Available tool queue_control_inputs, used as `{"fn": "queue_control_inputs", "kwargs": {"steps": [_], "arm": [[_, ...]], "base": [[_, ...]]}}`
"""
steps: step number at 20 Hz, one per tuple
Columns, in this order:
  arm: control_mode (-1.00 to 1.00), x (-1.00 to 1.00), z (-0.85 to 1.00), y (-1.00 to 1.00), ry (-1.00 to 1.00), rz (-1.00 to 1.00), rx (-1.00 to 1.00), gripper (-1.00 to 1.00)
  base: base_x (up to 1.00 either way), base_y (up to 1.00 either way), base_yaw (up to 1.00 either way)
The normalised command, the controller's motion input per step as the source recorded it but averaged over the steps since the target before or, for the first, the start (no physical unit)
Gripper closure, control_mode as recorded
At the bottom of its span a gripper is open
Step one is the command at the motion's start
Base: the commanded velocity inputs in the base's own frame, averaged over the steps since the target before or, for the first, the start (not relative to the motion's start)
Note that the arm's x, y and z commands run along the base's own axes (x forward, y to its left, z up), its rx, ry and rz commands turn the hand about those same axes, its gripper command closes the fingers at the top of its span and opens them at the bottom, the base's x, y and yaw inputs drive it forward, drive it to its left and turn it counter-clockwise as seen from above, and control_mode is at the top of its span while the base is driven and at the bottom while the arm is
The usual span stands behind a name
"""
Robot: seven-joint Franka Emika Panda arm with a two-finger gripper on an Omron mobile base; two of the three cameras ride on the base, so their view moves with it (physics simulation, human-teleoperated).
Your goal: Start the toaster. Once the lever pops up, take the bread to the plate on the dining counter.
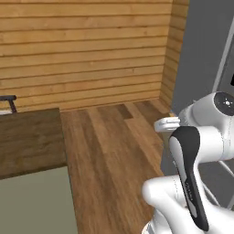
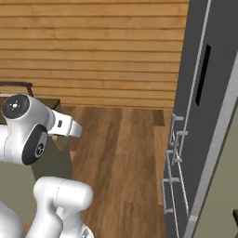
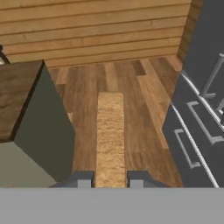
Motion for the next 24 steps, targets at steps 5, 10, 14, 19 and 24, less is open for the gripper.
{"fn": "queue_control_inputs", "kwargs": {"steps": [5, 10, 14, 19, 24], "arm": [[1.0, 0.0, 0.0, 0.0, 0.0, 0.0, 0.0, 1.0], [1.0, 0.0, 0.0, 0.0, 0.0, 0.0, 0.0, 1.0], [1.0, 0.0, 0.0, 0.0, 0.0, 0.0, 0.0, 1.0], [1.0, 0.0, 0.0, 0.0, 0.0, 0.0, 0.0, 1.0], [1.0, 0.0, 0.0, 0.0, 0.0, 0.0, 0.0, 1.0]], "base": [[0.99, -0.11, 0.07], [1.0, 0.02, 0.0], [1.0, 0.03, 0.0], [1.0, 0.01, 0.0], [1.0, 0.06, 0.06]]}}
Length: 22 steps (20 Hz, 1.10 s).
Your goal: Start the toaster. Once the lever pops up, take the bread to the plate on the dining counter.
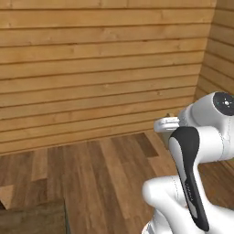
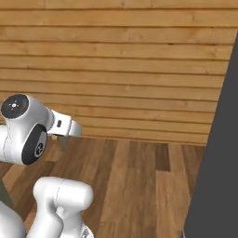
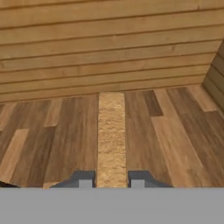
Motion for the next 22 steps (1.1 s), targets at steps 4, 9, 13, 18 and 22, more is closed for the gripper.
{"fn": "queue_control_inputs", "kwargs": {"steps": [4, 9, 13, 18, 22], "arm": [[1.0, 0.0, 0.0, 0.0, 0.0, 0.0, 0.0, 1.0], [1.0, 0.0, 0.0, 0.0, 0.0, 0.0, 0.0, 1.0], [1.0, 0.0, 0.0, 0.0, 0.0, 0.0, 0.0, 1.0], [1.0, 0.0, 0.0, 0.0, 0.0, 0.0, 0.0, 1.0], [1.0, 0.0, 0.0, 0.0, 0.0, 0.0, 0.0, 1.0]], "base": [[1.0, 0.05, 0.11], [1.0, 0.18, 0.2], [1.0, 0.03, 0.53], [1.0, 0.0, 0.66], [1.0, 0.0, 0.71]]}}
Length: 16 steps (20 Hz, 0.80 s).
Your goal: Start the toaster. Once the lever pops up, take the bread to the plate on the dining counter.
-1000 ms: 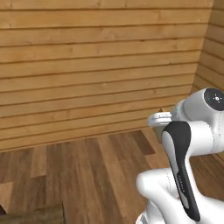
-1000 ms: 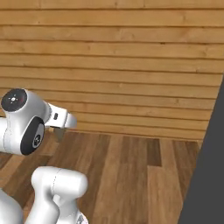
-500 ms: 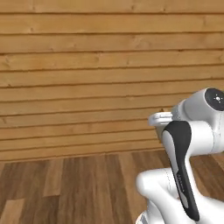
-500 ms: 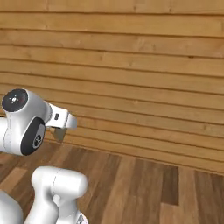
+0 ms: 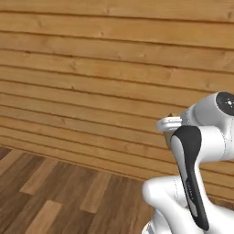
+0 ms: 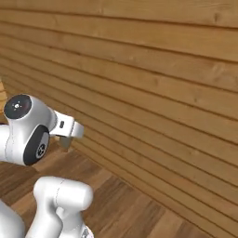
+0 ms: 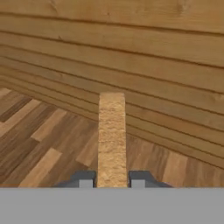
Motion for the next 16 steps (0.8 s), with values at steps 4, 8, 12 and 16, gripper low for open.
{"fn": "queue_control_inputs", "kwargs": {"steps": [4, 8, 12, 16], "arm": [[1.0, 0.0, 0.0, 0.0, 0.0, 0.0, 0.0, 1.0], [1.0, 0.0, 0.0, 0.0, 0.0, 0.0, 0.0, 1.0], [1.0, 0.0, 0.0, 0.0, 0.0, 0.0, 0.0, 1.0], [1.0, 0.0, 0.0, 0.0, 0.0, 0.0, 0.0, 1.0]], "base": [[1.0, 0.0, 0.76], [1.0, 0.0, 0.74], [1.0, 0.0, 0.68], [1.0, 0.0, 0.61]]}}
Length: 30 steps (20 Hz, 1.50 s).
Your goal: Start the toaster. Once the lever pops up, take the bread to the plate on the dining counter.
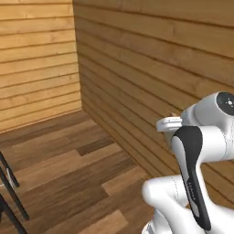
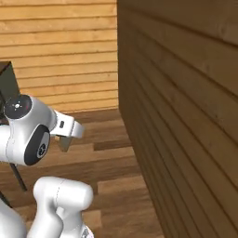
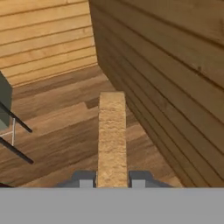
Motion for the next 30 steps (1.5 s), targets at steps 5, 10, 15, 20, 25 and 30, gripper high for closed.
{"fn": "queue_control_inputs", "kwargs": {"steps": [5, 10, 15, 20, 25, 30], "arm": [[1.0, 0.0, 0.0, 0.0, 0.0, 0.0, 0.0, 1.0], [1.0, 0.0, 0.0, 0.0, 0.0, 0.0, 0.0, 1.0], [1.0, 0.0, 0.0, 0.0, 0.0, 0.0, 0.0, 1.0], [1.0, 0.0, 0.0, 0.0, 0.0, 0.0, 0.0, 1.0], [1.0, 0.0, 0.0, 0.0, 0.0, 0.0, 0.0, 1.0], [1.0, 0.0, 0.0, 0.0, 0.0, 0.0, 0.0, 1.0]], "base": [[1.0, 0.0, 0.59], [1.0, 0.0, 0.54], [1.0, -0.13, 0.63], [1.0, -0.31, 0.71], [1.0, -0.36, 0.75], [1.0, -0.37, 0.76]]}}
